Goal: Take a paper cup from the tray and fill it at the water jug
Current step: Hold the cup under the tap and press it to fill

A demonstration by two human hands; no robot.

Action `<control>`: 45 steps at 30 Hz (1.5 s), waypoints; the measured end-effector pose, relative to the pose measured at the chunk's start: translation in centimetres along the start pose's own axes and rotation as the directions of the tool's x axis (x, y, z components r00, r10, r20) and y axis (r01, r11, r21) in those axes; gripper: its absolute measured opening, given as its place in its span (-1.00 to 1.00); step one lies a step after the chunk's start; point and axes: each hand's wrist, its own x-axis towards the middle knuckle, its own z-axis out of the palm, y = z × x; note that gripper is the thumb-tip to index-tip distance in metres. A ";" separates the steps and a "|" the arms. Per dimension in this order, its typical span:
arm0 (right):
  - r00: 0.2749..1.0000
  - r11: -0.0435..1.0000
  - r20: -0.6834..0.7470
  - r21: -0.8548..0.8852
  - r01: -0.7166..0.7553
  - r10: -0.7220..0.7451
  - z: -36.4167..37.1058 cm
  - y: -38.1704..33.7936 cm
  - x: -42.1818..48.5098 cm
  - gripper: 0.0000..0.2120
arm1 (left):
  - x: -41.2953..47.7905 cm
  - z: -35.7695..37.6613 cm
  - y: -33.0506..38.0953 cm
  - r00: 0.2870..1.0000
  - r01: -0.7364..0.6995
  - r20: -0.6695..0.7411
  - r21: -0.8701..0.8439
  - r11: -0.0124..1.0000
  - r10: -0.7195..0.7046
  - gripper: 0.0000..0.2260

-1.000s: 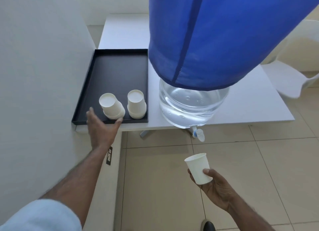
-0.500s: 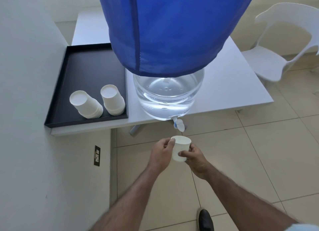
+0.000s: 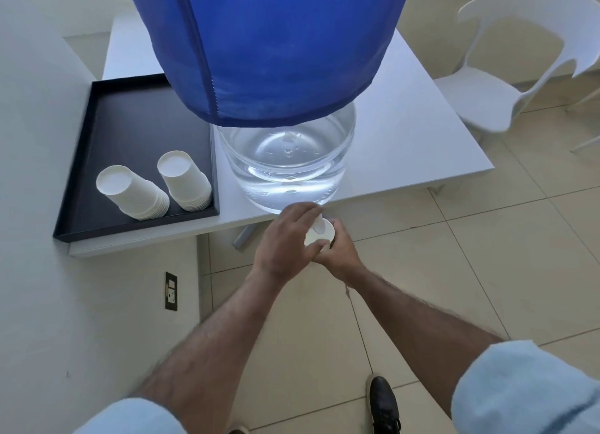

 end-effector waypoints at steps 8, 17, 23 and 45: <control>0.994 0.992 -0.057 -0.093 0.090 -0.095 0.5 -0.8 0.5 -0.37 | 2.6 -1.4 0.2 0.998 0.055 0.029 -0.035 0.998 -0.054 -0.85; 0.991 0.994 -0.100 -0.059 0.088 -0.094 0.9 -0.2 0.1 -0.37 | 3.9 -2.5 0.7 0.942 0.292 0.209 -0.121 0.949 -0.264 -0.71; 0.990 0.996 -0.108 -0.044 0.082 -0.086 0.8 0.5 0.3 -0.38 | 4.4 -2.5 0.6 0.916 0.350 0.255 -0.125 0.928 -0.311 -0.79; 0.994 0.998 -0.090 0.001 0.066 -0.065 1.1 1.1 0.8 -0.36 | 4.6 -2.3 0.3 0.876 0.445 0.284 -0.171 0.879 -0.389 -0.85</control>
